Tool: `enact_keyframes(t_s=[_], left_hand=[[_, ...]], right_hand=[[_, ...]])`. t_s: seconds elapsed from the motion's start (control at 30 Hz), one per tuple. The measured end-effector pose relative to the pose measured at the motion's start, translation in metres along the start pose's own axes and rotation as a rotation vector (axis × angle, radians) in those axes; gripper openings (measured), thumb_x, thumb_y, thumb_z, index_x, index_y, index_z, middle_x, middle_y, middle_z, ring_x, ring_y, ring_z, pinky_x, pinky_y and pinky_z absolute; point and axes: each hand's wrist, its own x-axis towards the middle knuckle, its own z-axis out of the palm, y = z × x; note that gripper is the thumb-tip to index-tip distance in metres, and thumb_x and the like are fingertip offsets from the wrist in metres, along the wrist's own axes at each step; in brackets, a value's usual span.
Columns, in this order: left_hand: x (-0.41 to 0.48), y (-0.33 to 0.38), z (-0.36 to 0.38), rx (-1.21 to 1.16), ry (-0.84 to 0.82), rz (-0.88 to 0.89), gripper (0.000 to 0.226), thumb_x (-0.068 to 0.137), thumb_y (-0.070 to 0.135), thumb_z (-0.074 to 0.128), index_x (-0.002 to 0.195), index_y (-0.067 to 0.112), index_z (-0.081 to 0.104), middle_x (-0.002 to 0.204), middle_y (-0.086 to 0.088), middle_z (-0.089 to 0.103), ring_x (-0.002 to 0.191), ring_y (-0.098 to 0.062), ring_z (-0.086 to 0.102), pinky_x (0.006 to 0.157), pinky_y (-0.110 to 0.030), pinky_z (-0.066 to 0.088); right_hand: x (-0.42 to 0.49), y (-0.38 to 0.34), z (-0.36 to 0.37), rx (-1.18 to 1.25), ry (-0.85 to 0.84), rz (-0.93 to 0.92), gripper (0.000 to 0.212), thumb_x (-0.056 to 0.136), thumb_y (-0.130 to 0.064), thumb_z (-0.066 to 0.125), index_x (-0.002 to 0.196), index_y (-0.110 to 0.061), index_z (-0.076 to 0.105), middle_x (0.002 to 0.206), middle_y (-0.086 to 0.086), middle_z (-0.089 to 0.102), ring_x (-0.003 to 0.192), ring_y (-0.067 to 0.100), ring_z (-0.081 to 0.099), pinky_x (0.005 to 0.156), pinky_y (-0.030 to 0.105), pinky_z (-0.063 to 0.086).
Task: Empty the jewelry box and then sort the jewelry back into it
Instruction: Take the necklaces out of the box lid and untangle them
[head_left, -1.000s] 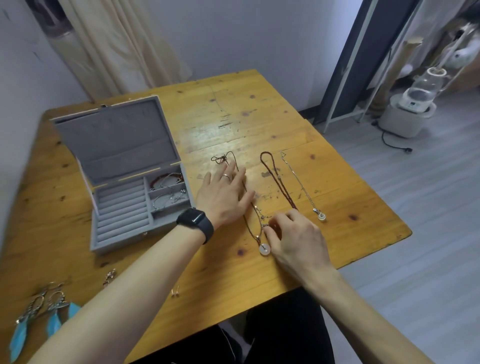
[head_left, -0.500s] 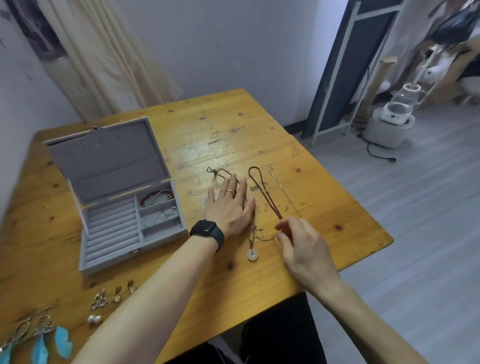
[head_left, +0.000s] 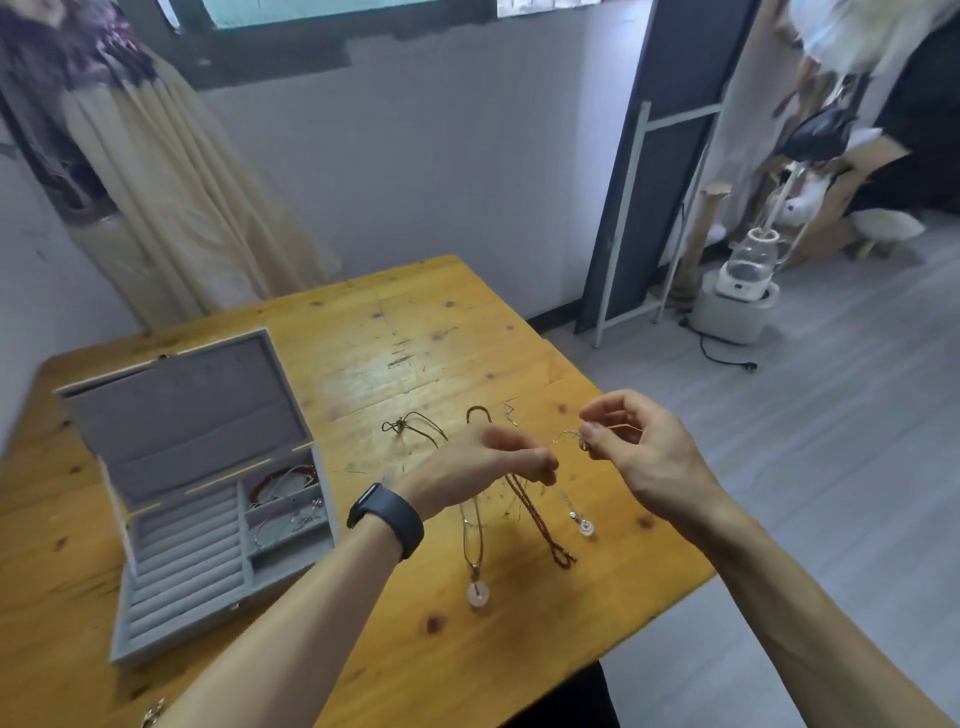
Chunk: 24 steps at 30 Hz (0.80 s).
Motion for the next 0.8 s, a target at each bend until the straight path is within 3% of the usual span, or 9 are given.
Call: enact_keyframes(t_s=[0.1,0.27,0.37,0.5,0.63,0.8], left_hand=[[0.007,0.002,-0.014,0.025,0.088,-0.003,0.024,0.097,0.034,0.062,0.102,0.016,0.077,0.087,0.000,0.076,0.080,-0.003,0.070,0.069,-0.010,0.049],[0.029,0.002,-0.037,0.183,0.121,-0.035,0.020,0.094,0.037,0.066,0.097,0.020,0.077,0.085,-0.001,0.076,0.076,-0.007,0.069,0.073,-0.017,0.054],[0.052,0.003,-0.046,0.447,0.139,-0.036,0.020,0.094,0.039,0.066,0.098,0.021,0.075,0.085,0.006,0.074,0.080,-0.009,0.069,0.070,-0.017,0.053],[0.088,0.002,-0.042,0.859,0.210,-0.008,0.021,0.094,0.041,0.066,0.101,0.024,0.075,0.096,0.009,0.072,0.089,-0.012,0.063,0.071,-0.027,0.052],[0.117,-0.007,-0.021,1.019,0.241,0.124,0.017,0.097,0.035,0.062,0.106,0.025,0.074,0.104,0.006,0.070,0.088,-0.011,0.059,0.058,-0.018,0.035],[0.135,-0.023,-0.007,1.121,0.238,0.236,0.023,0.101,0.032,0.055,0.114,0.023,0.072,0.111,0.002,0.067,0.099,-0.017,0.060,0.076,-0.023,0.037]], right_hand=[[0.002,0.009,-0.013,0.029,0.038,0.011,0.007,0.094,-0.020,0.067,0.099,-0.024,0.066,0.088,-0.004,0.071,0.085,0.007,0.067,0.074,0.022,0.057],[0.002,0.033,-0.022,-0.072,0.108,0.034,0.009,0.093,-0.021,0.068,0.096,-0.029,0.067,0.091,-0.012,0.072,0.088,0.001,0.067,0.075,0.023,0.057],[-0.002,0.051,-0.022,-0.208,0.132,0.033,0.010,0.095,-0.023,0.066,0.098,-0.032,0.066,0.094,-0.017,0.070,0.091,-0.002,0.065,0.068,0.016,0.055],[-0.016,0.076,-0.009,-0.398,0.139,0.000,0.008,0.094,-0.024,0.066,0.099,-0.030,0.067,0.090,-0.021,0.067,0.086,-0.001,0.062,0.071,0.008,0.046],[-0.028,0.093,0.007,-0.492,0.167,-0.043,0.008,0.092,-0.019,0.066,0.094,-0.026,0.067,0.086,-0.014,0.067,0.080,0.006,0.062,0.069,0.022,0.051],[-0.030,0.096,0.014,-0.609,0.210,-0.100,0.007,0.089,-0.015,0.066,0.091,-0.021,0.066,0.083,-0.010,0.066,0.077,0.012,0.062,0.066,0.028,0.054]])
